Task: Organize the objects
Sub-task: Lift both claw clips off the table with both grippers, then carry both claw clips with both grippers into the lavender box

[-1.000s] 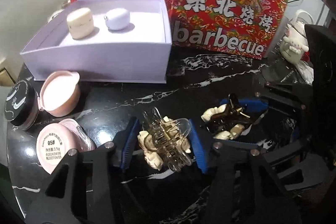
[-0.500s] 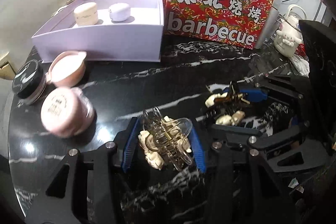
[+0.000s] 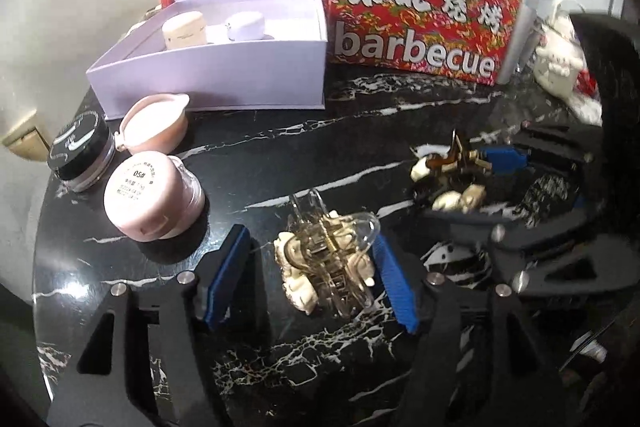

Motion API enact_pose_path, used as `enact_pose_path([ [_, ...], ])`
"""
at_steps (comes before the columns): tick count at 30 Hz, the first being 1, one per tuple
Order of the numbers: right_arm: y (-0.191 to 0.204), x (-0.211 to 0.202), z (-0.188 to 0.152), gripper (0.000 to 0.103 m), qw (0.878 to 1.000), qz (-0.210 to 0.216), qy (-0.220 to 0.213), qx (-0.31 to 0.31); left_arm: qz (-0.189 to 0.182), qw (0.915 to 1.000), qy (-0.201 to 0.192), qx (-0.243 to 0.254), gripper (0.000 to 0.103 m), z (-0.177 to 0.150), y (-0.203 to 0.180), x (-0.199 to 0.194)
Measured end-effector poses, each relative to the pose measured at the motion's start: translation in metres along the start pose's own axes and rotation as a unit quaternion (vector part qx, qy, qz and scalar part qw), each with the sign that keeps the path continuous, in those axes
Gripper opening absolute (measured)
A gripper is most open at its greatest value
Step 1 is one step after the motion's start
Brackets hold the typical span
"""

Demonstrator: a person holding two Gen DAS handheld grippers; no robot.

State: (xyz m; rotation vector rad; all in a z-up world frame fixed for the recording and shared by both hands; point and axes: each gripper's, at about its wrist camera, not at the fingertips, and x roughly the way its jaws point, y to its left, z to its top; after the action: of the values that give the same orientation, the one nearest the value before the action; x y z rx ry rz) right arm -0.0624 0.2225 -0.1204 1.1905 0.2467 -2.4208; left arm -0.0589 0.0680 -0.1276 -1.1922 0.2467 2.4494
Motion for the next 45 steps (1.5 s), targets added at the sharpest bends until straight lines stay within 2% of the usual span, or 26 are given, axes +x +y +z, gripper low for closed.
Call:
enact_pose_path([
  [3, 0.0, -0.001, -0.001, 0.054, 1.0, -0.001, 0.001, -0.002, 0.0, 1.0, 0.002, 0.002, 0.061, -0.001, -0.001, 0.0],
  [5, 0.001, -0.001, -0.001, 0.053, 1.0, -0.001, 0.003, -0.003, -0.002, 1.0, 0.002, 0.002, 0.046, -0.001, 0.0, -0.001],
  [6, 0.002, -0.001, -0.001, 0.053, 1.0, 0.0, 0.004, -0.004, -0.004, 1.0, 0.005, 0.003, 0.045, -0.002, 0.0, -0.002],
  [13, 0.012, -0.007, 0.002, 0.052, 1.0, 0.008, -0.001, -0.015, -0.023, 0.9996, 0.015, -0.003, 0.044, -0.009, -0.002, -0.01],
  [17, 0.019, -0.014, 0.002, 0.052, 1.0, 0.008, -0.005, -0.022, -0.02, 0.9997, 0.01, -0.004, 0.044, -0.013, -0.003, -0.02],
  [24, 0.032, -0.027, 0.0, 0.053, 0.999, 0.014, -0.015, -0.03, -0.009, 0.9997, -0.003, -0.021, 0.045, -0.019, -0.001, -0.044],
  [28, 0.042, -0.039, 0.002, 0.053, 0.999, 0.022, -0.027, -0.038, 0.009, 0.9994, -0.013, -0.03, 0.045, -0.022, -0.001, -0.061],
  [35, 0.061, -0.061, 0.014, 0.053, 0.997, 0.027, -0.054, -0.055, 0.025, 0.997, -0.038, -0.062, 0.045, -0.024, 0.005, -0.098],
  [45, 0.087, -0.094, 0.029, 0.053, 0.993, 0.026, -0.083, -0.081, 0.054, 0.9933, -0.066, -0.078, 0.045, -0.023, 0.011, -0.139],
])
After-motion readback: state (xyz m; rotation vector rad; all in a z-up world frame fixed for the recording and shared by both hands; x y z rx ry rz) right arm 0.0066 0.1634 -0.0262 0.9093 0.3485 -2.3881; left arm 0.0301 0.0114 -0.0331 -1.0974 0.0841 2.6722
